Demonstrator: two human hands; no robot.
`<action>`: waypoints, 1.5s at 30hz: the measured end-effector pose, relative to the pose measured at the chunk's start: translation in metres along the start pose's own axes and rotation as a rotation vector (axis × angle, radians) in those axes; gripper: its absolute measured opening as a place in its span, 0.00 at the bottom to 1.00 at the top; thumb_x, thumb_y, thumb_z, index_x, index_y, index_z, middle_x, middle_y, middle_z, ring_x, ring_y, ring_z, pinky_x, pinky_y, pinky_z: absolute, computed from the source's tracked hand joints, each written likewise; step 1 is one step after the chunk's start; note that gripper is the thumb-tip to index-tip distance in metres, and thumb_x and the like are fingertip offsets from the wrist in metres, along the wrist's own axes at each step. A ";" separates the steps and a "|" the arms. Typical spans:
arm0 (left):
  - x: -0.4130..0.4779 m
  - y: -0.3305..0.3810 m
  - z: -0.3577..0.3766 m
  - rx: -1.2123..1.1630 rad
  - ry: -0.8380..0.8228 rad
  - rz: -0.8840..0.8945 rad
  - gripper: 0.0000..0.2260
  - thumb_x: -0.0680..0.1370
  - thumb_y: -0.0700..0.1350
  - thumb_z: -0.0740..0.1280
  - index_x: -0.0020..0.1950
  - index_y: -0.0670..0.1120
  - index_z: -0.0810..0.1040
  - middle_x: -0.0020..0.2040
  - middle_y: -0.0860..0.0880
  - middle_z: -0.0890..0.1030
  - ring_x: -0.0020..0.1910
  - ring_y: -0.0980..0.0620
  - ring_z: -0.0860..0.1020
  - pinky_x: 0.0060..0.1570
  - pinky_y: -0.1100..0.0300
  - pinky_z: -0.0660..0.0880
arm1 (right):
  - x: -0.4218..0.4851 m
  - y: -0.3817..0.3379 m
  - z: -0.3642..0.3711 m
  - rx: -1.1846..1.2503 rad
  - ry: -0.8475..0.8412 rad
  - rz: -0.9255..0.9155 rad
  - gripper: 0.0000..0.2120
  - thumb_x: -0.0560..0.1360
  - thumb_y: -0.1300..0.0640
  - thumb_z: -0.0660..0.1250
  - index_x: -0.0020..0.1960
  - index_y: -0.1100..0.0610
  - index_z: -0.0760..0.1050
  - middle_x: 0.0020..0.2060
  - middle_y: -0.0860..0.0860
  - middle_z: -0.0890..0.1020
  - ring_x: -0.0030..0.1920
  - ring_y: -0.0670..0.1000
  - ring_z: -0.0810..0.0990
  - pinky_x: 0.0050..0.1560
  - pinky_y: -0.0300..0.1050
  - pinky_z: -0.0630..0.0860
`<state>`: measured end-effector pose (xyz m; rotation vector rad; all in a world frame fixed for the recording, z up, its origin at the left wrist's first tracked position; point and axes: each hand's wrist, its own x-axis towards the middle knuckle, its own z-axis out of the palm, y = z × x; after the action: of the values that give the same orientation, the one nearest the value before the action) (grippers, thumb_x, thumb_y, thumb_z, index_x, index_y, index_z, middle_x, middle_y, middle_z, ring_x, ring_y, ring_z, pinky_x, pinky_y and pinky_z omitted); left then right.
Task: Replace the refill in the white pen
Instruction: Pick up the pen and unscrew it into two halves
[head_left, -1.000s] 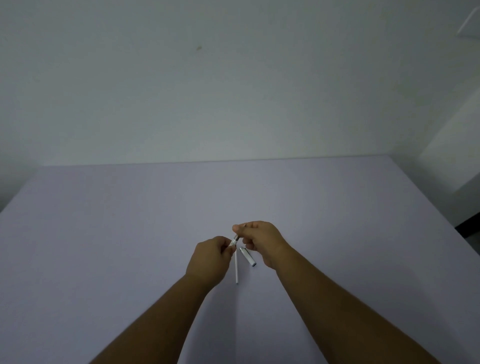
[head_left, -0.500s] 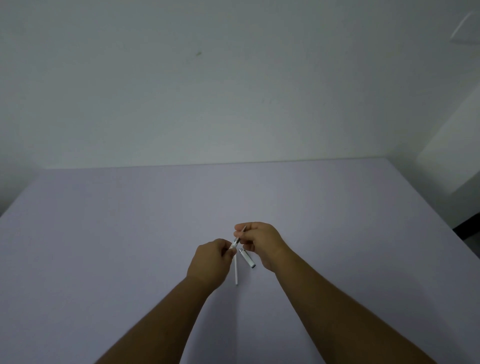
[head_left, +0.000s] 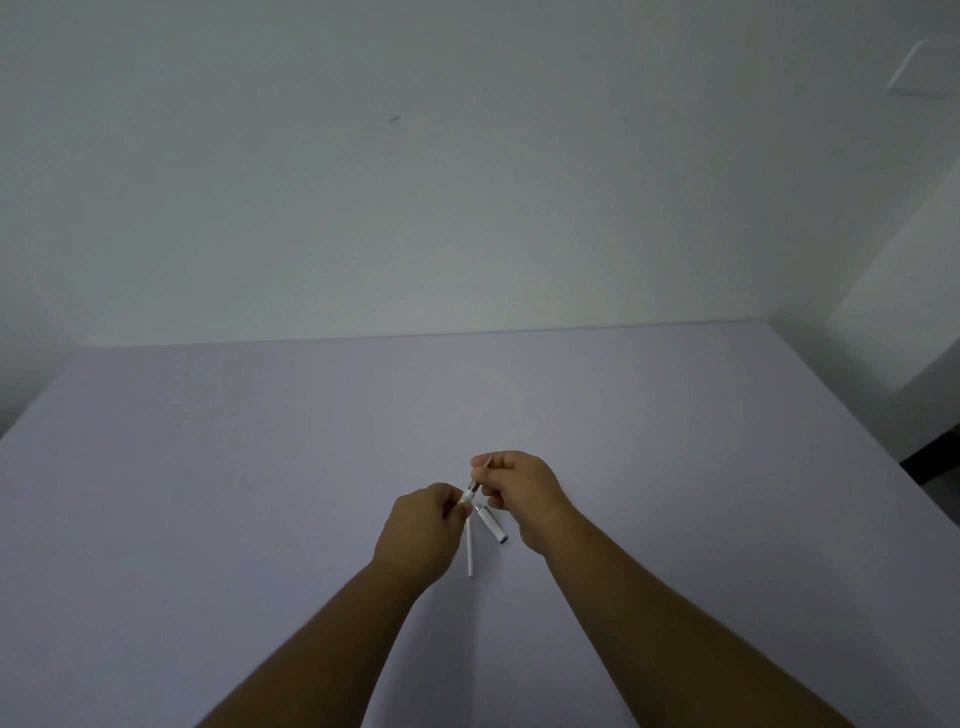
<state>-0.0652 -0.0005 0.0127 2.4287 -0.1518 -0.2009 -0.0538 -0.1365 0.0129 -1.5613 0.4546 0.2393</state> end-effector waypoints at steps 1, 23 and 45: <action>0.000 0.000 0.000 0.000 -0.001 -0.001 0.10 0.79 0.48 0.62 0.50 0.44 0.79 0.36 0.51 0.77 0.29 0.59 0.71 0.30 0.69 0.65 | 0.001 0.000 0.000 0.030 -0.016 0.000 0.05 0.73 0.61 0.68 0.46 0.54 0.80 0.41 0.51 0.82 0.41 0.48 0.79 0.43 0.41 0.76; 0.004 0.002 -0.001 -0.076 -0.076 0.002 0.09 0.78 0.46 0.62 0.58 0.48 0.75 0.45 0.47 0.83 0.35 0.55 0.75 0.36 0.67 0.70 | 0.000 -0.010 -0.008 0.097 0.012 -0.064 0.09 0.73 0.63 0.67 0.49 0.52 0.81 0.45 0.53 0.82 0.43 0.49 0.76 0.42 0.39 0.74; 0.016 -0.035 0.025 -0.284 -0.199 -0.268 0.06 0.77 0.45 0.62 0.52 0.53 0.75 0.41 0.41 0.84 0.36 0.47 0.80 0.25 0.65 0.74 | 0.057 0.063 -0.021 -0.819 0.094 -0.028 0.09 0.73 0.63 0.64 0.51 0.60 0.79 0.51 0.60 0.82 0.54 0.59 0.79 0.57 0.50 0.75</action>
<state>-0.0526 0.0077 -0.0309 2.1357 0.1097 -0.5475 -0.0322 -0.1644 -0.0676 -2.3849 0.4285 0.3573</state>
